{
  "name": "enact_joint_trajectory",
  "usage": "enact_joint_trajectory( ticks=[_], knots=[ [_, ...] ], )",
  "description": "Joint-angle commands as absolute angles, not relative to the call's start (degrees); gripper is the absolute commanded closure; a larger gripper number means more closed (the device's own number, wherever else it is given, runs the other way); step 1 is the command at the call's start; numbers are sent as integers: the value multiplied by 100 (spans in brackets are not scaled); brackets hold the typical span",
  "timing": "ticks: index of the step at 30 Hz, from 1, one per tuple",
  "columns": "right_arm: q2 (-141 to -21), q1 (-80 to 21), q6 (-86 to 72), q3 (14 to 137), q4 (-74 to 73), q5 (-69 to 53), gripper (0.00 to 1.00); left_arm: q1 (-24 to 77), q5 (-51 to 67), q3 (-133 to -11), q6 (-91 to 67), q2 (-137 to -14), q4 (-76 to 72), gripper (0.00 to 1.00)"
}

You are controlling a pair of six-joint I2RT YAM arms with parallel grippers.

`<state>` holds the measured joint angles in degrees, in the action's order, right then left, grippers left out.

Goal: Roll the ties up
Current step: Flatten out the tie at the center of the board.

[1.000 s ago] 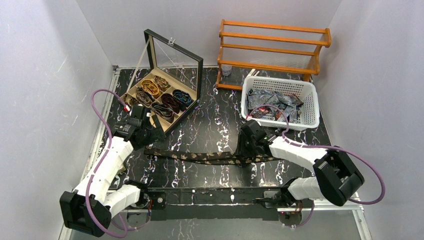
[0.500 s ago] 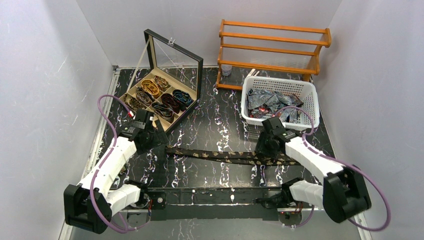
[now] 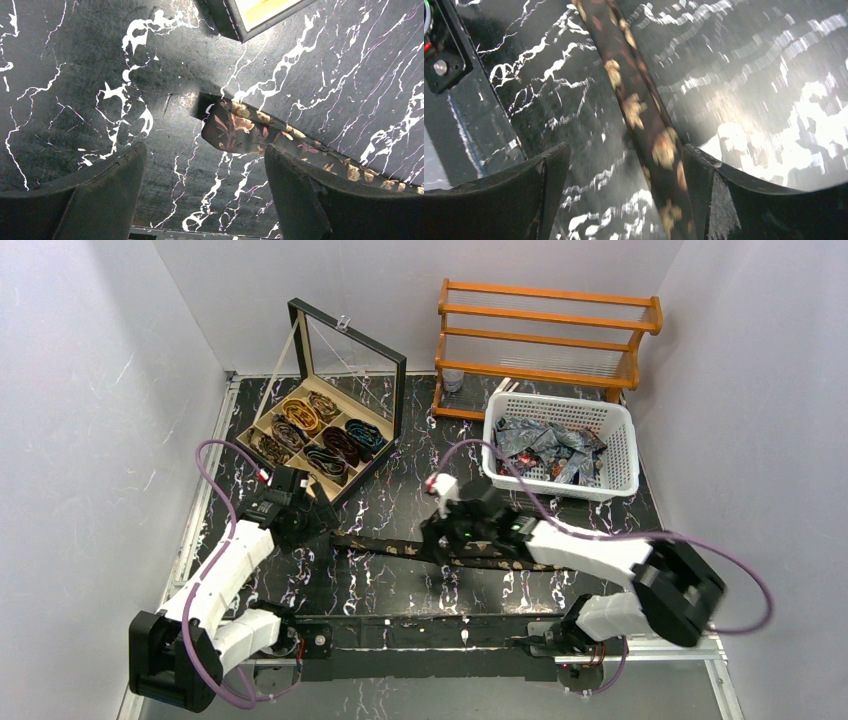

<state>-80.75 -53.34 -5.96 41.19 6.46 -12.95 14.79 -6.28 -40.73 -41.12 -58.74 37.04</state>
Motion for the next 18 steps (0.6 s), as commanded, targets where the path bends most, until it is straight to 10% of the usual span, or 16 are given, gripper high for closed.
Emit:
enact_joint_trajectory(
  ticks=[1, 14, 18],
  knots=[
    [-9262, -5725, 361, 5131, 2062, -1516, 7, 1455, -1045, -4100, -4392, -5550, 4114, 15],
    [-11342, -5936, 803, 6237, 2750, -2598, 5, 1452, -1366, -4280, -4630, -4913, 4605, 14],
    [-11592, -5953, 1019, 6292, 2592, -2718, 29, 1453, -1329, -4223, -4610, -4913, 4546, 14]
  ],
)
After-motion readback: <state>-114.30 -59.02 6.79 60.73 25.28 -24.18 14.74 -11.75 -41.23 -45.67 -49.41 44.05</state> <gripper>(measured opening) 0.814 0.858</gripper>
